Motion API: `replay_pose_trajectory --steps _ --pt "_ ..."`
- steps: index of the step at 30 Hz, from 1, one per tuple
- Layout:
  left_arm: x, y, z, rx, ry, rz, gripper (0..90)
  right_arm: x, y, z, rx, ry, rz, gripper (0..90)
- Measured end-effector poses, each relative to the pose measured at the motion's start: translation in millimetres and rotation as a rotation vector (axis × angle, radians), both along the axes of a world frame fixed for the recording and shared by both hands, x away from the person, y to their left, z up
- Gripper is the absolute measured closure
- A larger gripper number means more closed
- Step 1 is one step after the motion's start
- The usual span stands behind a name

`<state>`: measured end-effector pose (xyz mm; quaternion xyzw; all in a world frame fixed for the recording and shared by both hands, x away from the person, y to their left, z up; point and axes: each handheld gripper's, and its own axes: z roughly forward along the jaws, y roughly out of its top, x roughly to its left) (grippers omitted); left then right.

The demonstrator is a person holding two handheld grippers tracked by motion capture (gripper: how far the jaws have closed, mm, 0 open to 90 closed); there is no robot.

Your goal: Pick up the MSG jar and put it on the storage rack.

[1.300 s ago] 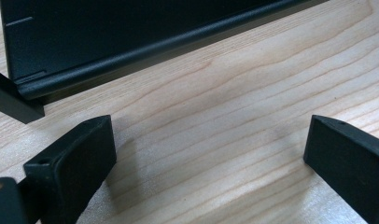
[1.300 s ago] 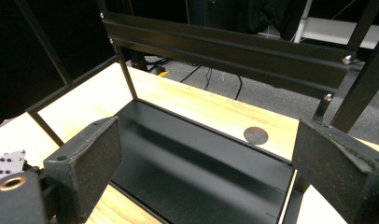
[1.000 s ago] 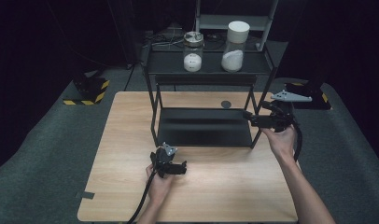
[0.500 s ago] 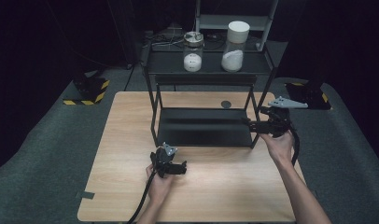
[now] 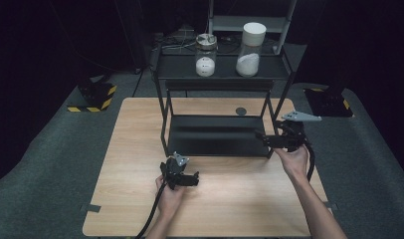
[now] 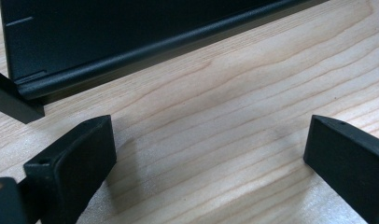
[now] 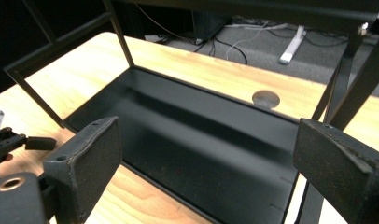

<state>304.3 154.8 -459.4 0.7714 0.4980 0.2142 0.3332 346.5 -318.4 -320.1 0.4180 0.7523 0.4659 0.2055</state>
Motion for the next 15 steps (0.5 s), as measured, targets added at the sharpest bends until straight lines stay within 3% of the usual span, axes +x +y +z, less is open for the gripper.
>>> replay_pose_trajectory --steps 15 --pt "0.0 0.0 0.0 0.000 0.000 0.000 2.2 0.9 2.8 -13.6 -0.023 0.049 -0.012 7.8"
